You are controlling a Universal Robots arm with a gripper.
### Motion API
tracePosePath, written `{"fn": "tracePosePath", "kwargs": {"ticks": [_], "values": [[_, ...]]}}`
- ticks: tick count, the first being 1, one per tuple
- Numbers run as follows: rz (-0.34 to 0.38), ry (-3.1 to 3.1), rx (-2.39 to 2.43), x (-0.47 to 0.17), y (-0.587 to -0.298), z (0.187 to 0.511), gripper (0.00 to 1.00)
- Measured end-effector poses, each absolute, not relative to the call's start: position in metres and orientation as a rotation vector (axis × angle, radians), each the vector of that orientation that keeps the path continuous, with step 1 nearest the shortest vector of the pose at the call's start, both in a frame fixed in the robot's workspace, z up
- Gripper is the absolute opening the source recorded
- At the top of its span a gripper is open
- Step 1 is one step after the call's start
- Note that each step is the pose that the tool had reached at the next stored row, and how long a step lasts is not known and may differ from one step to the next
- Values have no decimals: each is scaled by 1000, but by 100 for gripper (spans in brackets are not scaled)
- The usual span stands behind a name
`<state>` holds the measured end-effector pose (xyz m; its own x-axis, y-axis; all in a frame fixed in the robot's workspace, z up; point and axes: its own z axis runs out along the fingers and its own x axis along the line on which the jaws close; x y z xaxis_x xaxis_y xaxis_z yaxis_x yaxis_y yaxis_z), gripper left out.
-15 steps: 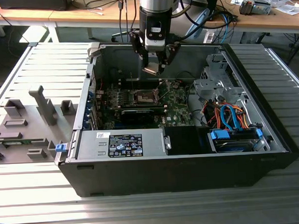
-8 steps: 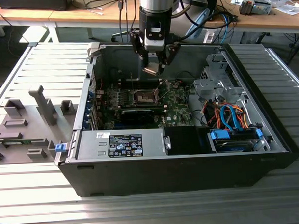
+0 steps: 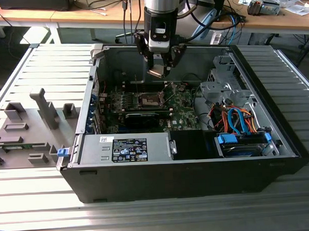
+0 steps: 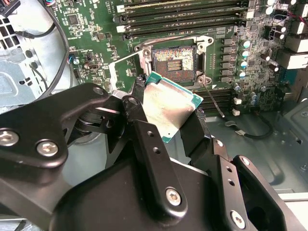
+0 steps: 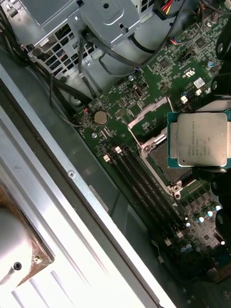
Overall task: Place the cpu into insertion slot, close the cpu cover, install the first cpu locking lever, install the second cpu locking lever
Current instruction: 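Place the cpu into insertion slot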
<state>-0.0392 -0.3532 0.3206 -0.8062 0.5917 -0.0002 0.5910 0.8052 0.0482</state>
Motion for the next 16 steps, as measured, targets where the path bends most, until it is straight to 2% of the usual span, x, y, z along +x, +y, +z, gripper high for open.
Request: {"fn": "tracePosePath", "kwargs": {"ticks": [16], "values": [[69, 2957, 1011, -39, -353, 320, 54]]}}
